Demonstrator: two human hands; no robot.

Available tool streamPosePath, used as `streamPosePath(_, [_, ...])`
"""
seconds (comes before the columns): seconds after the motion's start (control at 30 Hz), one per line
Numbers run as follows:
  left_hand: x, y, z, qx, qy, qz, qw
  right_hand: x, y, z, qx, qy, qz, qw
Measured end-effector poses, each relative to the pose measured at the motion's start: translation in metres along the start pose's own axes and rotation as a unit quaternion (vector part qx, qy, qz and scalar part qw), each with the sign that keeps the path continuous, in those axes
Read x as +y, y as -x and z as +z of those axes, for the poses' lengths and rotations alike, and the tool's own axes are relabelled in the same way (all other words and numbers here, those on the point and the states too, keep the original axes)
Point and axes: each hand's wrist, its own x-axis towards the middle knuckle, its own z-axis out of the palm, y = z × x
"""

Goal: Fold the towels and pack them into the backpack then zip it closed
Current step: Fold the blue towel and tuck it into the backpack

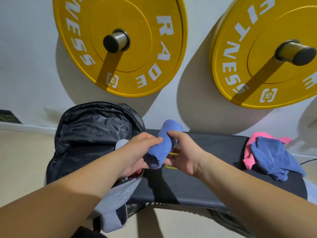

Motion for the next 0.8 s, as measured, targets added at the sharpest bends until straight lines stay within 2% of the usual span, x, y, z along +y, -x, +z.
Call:
streamPosePath(0.1, [-0.005, 0.009, -0.035, 0.005, -0.003, -0.015, 1.0, 0.011, -0.003, 0.026, -0.019, 0.048, 0.011, 0.999])
streamPosePath(0.2, [-0.017, 0.011, -0.069, 0.094, 0.019, 0.008, 0.995, 0.026, -0.019, 0.054, -0.031, 0.174, 0.013, 0.984])
streamPosePath(0.27, [-0.025, 0.006, -0.095, 0.181, 0.014, 0.023, 0.983, 0.039, -0.04, 0.068, 0.025, 0.336, -0.049, 0.94])
streamPosePath(0.33, [-0.036, 0.0, -0.121, 0.26, 0.028, 0.041, 0.964, 0.054, -0.06, 0.077, 0.066, 0.431, -0.137, 0.889])
streamPosePath(0.4, [-0.05, -0.007, -0.143, 0.334, 0.026, 0.066, 0.94, 0.068, -0.071, 0.082, 0.049, 0.484, -0.209, 0.848])
streamPosePath(0.47, [-0.067, -0.011, -0.157, 0.395, -0.003, 0.093, 0.914, 0.079, -0.083, 0.083, 0.012, 0.575, -0.249, 0.779])
streamPosePath(0.53, [-0.085, -0.02, -0.163, 0.411, -0.036, 0.089, 0.906, 0.091, -0.094, 0.084, -0.027, 0.636, -0.266, 0.724])
streamPosePath(0.6, [-0.102, -0.028, -0.162, 0.402, -0.076, 0.062, 0.91, 0.102, -0.104, 0.085, -0.056, 0.663, -0.262, 0.699])
streamPosePath(0.7, [-0.115, -0.036, -0.152, 0.373, -0.136, 0.048, 0.916, 0.105, -0.112, 0.08, -0.059, 0.708, -0.262, 0.653])
streamPosePath(0.8, [-0.11, -0.038, -0.155, 0.339, -0.181, 0.054, 0.922, 0.101, -0.115, 0.074, -0.065, 0.706, -0.259, 0.656])
